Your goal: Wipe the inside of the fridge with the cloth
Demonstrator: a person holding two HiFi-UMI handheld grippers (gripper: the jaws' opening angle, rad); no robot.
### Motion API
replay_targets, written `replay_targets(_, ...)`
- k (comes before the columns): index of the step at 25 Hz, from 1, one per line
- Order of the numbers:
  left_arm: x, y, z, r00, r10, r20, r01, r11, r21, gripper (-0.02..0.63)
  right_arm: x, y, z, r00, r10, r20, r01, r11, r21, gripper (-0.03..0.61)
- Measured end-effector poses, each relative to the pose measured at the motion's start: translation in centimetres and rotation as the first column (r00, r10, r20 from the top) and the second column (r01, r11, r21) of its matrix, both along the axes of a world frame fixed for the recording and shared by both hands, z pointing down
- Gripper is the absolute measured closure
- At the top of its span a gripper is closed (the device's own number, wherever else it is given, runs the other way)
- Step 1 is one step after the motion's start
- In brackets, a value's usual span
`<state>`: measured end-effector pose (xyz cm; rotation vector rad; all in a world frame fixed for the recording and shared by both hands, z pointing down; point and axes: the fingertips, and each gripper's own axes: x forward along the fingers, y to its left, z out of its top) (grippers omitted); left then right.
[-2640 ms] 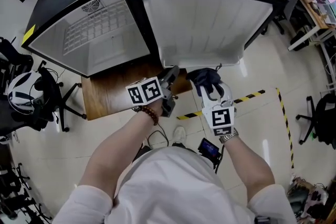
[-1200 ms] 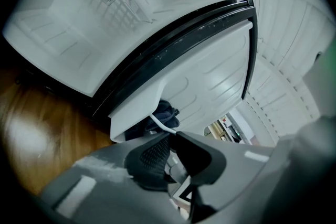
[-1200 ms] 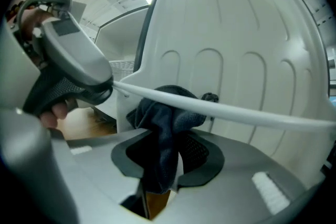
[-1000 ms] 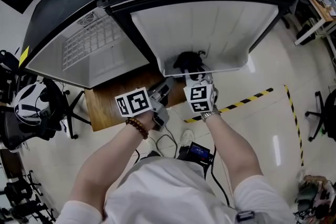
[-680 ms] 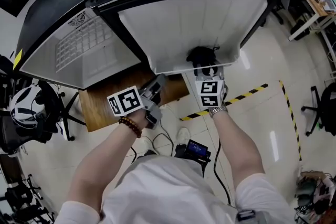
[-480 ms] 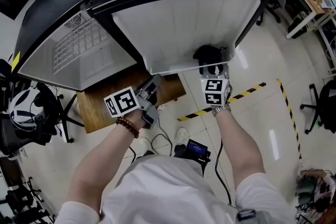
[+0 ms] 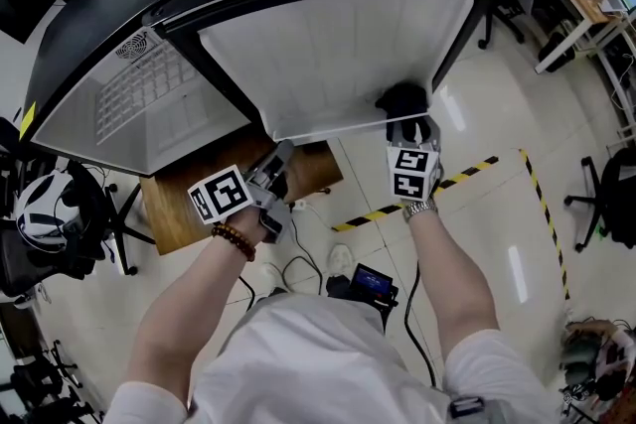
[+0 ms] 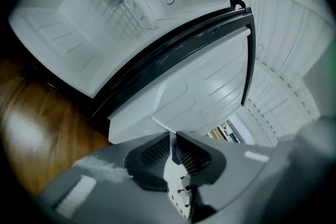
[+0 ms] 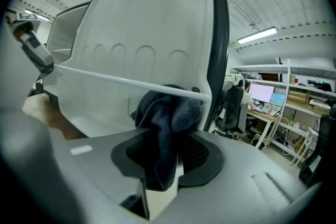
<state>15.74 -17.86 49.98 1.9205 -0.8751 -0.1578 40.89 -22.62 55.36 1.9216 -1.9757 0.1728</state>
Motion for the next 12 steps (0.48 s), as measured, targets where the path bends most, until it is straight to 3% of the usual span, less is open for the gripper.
replay_targets(12, 0.0, 0.0, 0.1, 0.999, -0.021, -0.03, 0.021, 1.0, -0.006, 0.57, 1.0, 1.8, 0.0, 1.0, -0.014, -0.008, 0.014, 1.0, -0.006, 0.465)
